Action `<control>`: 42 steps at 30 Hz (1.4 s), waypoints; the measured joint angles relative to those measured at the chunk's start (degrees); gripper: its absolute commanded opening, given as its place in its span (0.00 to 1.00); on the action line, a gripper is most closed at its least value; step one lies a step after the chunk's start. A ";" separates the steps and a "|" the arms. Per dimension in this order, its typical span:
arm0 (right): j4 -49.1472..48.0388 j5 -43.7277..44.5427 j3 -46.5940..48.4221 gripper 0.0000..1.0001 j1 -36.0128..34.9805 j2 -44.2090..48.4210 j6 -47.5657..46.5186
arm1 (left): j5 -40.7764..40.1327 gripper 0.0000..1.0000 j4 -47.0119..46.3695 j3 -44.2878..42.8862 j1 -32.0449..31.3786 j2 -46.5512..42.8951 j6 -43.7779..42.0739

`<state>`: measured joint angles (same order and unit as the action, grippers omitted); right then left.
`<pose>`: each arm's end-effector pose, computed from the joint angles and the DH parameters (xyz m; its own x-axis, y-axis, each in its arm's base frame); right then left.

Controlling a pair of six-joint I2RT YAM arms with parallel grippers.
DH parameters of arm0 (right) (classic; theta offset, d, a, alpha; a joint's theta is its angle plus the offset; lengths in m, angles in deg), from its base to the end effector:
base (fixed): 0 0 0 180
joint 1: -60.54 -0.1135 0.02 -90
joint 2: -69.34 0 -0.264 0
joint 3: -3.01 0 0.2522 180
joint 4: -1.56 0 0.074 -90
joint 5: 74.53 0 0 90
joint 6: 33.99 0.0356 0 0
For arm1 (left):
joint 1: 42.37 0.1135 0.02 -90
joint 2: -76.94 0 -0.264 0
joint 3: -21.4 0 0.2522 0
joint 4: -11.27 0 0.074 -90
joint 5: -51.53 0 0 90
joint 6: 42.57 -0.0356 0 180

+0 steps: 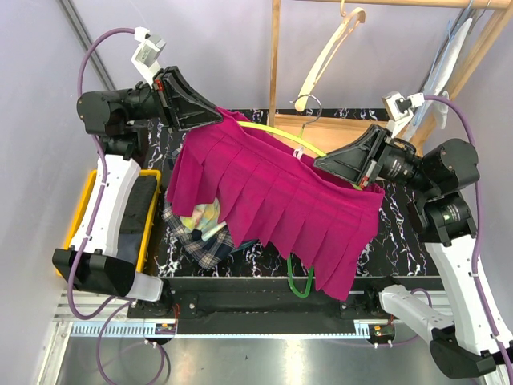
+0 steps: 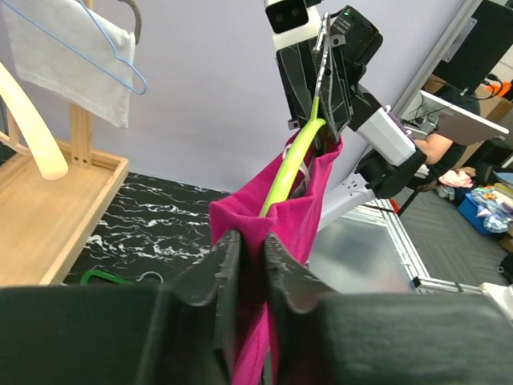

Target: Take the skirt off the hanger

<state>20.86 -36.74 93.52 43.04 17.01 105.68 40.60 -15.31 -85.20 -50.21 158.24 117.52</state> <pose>0.1323 0.0712 0.5094 -0.4844 0.3371 -0.8073 -0.8161 0.1585 0.5558 0.2507 -0.0698 0.5458 -0.3235 -0.1354 -0.9365 0.9461 -0.0651 -0.3174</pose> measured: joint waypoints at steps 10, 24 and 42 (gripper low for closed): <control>-1.36 -0.85 -0.72 0.00 -0.11 -0.79 1.14 | 0.04 0.00 4.87 0.00 -0.68 -0.70 -5.20; 0.72 4.72 -1.46 0.00 -9.16 -4.44 -3.34 | 0.31 0.00 13.60 -1.99 -6.16 -1.20 -10.38; 0.39 9.86 9.27 0.00 -22.69 -18.97 -9.16 | 0.59 0.00 28.83 -3.50 -9.31 -4.13 -23.12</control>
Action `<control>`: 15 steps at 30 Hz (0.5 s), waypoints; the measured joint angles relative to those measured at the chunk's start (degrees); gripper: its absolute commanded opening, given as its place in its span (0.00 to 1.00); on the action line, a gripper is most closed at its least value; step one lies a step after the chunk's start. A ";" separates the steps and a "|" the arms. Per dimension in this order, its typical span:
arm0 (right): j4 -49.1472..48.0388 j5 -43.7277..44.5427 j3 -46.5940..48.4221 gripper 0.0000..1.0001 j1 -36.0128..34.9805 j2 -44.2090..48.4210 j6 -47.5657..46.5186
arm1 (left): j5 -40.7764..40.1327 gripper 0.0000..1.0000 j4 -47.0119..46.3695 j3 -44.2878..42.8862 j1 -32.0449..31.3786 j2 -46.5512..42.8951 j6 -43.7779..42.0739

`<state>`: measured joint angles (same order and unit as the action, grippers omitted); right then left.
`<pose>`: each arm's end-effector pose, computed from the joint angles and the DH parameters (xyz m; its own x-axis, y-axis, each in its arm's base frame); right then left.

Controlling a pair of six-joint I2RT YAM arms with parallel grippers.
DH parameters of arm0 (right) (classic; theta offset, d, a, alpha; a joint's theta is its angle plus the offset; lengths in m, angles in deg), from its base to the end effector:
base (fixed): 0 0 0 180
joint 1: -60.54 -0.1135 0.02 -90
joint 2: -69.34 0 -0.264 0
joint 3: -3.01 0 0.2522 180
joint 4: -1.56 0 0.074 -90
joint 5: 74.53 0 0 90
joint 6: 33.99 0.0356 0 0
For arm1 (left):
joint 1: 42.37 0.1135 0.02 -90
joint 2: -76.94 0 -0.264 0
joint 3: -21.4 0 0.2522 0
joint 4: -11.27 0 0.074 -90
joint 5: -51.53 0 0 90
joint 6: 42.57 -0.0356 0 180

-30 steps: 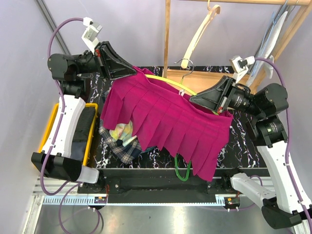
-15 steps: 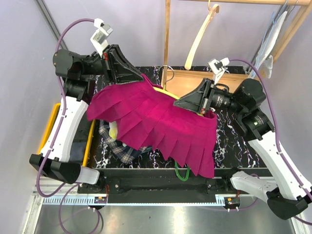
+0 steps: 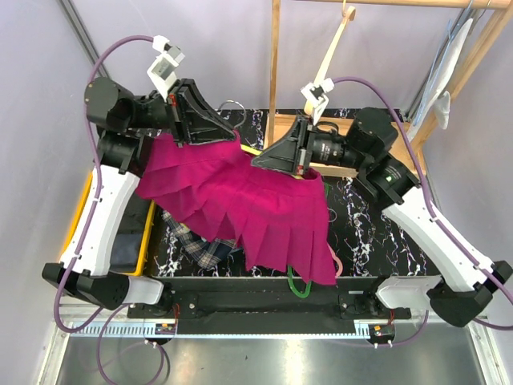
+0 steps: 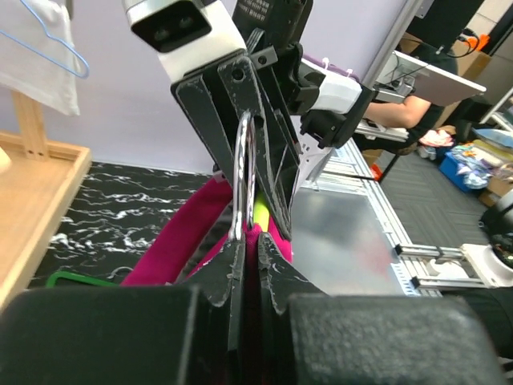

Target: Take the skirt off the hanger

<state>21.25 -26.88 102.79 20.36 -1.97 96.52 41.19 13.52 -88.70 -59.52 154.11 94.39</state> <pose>0.1803 0.1836 0.4991 -0.5515 0.1626 -0.8182 -0.8250 0.0387 0.5638 0.2211 -0.1049 0.5490 -0.2968 -0.0457 -0.9538 0.9442 -0.1632 -0.2860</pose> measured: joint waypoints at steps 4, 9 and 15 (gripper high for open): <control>-1.38 2.45 2.62 0.00 -2.82 -2.25 -2.75 | 0.96 0.00 1.60 -4.22 0.94 0.00 -1.66; 0.57 7.80 4.90 0.00 -6.32 -1.79 -8.17 | 0.94 0.00 1.57 -6.03 0.98 -1.11 -3.65; 13.64 16.09 18.53 0.00 -10.56 -7.78 -17.64 | -2.60 0.54 1.49 -6.62 2.75 -2.21 -6.75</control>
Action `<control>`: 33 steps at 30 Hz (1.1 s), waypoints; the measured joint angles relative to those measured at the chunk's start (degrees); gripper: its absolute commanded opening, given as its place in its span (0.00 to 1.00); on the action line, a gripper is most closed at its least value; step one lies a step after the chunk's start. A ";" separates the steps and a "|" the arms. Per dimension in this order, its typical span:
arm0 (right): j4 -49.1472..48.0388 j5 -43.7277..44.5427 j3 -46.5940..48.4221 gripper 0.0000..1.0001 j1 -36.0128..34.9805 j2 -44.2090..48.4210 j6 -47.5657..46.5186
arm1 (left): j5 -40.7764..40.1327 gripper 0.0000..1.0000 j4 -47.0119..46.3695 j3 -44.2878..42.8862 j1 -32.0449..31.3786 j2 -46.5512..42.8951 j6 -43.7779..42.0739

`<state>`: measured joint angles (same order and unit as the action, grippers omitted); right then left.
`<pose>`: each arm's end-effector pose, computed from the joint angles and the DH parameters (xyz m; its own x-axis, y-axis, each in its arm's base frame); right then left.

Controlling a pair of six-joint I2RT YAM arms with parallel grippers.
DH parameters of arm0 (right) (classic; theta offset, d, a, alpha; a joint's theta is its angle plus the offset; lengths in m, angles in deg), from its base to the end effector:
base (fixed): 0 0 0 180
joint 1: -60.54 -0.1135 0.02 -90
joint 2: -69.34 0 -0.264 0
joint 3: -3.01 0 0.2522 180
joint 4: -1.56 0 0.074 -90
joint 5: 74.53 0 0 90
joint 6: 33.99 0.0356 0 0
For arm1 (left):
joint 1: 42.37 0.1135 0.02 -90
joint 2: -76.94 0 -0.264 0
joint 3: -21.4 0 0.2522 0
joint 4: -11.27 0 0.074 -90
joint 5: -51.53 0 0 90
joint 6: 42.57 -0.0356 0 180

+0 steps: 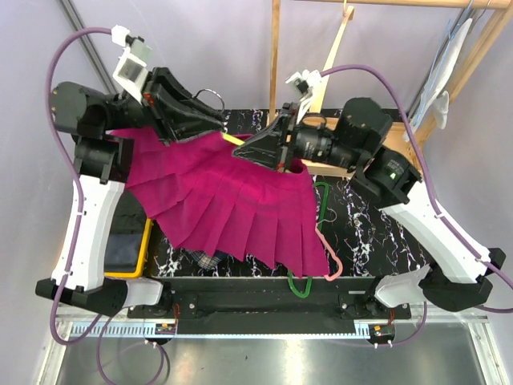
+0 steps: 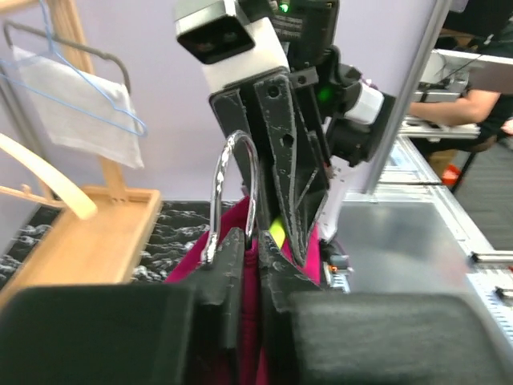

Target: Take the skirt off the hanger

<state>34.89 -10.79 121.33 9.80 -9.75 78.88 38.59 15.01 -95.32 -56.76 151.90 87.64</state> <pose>0.1591 0.2196 0.5431 -0.3182 0.1615 -0.9342 -0.9217 0.1780 0.3447 0.1892 -0.0844 0.5869 -0.0604 -0.1337 -0.9892 0.9956 -0.0789 -0.0502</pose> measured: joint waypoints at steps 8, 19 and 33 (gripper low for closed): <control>0.22 12.72 0.87 0.00 -2.40 -2.19 -5.95 | -7.63 0.69 5.97 3.61 -1.18 -1.44 -7.63; -3.23 22.67 -5.60 0.00 -3.67 0.87 -10.40 | -3.52 0.99 11.76 1.60 1.01 -0.04 -7.34; -12.17 37.24 9.66 0.00 -4.76 -14.69 -18.01 | -8.87 0.99 14.86 -2.12 7.52 -19.21 -10.84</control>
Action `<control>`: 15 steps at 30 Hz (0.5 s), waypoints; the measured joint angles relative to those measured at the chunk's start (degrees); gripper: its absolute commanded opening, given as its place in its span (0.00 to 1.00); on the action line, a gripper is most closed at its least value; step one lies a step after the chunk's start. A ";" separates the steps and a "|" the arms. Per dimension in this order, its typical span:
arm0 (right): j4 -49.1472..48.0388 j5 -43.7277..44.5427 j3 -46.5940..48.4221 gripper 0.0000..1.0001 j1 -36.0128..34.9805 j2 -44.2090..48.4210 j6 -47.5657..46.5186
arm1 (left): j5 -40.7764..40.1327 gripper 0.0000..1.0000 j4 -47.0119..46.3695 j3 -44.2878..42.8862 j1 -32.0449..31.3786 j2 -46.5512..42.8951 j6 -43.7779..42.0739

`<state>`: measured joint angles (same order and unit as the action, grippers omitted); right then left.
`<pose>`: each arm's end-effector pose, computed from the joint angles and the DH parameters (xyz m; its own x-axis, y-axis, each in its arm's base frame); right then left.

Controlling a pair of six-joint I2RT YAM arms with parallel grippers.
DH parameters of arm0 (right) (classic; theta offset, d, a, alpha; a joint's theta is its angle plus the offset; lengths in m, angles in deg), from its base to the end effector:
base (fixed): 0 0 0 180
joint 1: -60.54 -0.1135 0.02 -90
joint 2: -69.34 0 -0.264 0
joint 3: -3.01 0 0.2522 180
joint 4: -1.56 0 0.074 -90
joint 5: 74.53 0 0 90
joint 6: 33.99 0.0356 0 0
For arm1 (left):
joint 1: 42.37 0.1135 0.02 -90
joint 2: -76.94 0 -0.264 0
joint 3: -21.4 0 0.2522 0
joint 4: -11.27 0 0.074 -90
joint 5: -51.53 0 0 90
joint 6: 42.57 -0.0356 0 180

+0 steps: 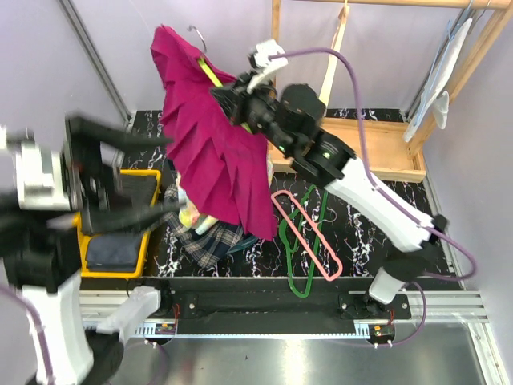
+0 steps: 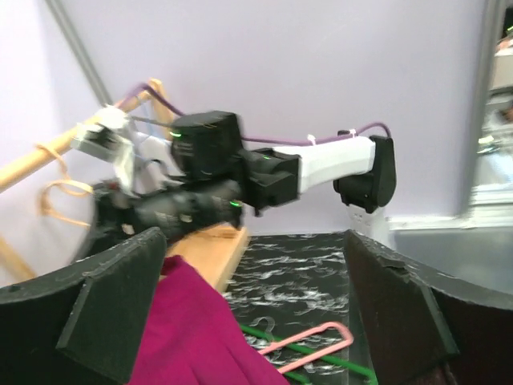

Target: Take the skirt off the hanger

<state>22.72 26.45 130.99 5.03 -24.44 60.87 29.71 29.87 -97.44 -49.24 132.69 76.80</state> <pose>0.2050 0.2864 0.5433 0.0677 0.2454 -0.9671 -0.7124 0.6905 0.1254 0.0435 -0.0385 0.6177 0.2620 -0.2152 -0.9408 0.9530 0.2114 0.2171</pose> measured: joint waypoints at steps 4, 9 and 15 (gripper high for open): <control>4.17 1.88 19.96 0.00 -0.33 -12.37 -0.39 | -5.01 0.99 3.28 17.68 -1.88 -13.62 -11.43; 7.32 1.84 42.03 0.00 -1.73 -24.00 0.17 | -16.72 0.99 9.88 34.88 -7.89 -17.31 -24.39; 5.20 1.51 41.38 0.00 -4.92 -23.39 0.37 | -32.28 0.99 12.52 43.23 -16.17 -14.78 -33.38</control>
<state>27.92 27.96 172.36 0.12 -47.82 61.24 -2.57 42.40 -54.21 -65.42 117.92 43.42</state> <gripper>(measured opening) 0.129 0.987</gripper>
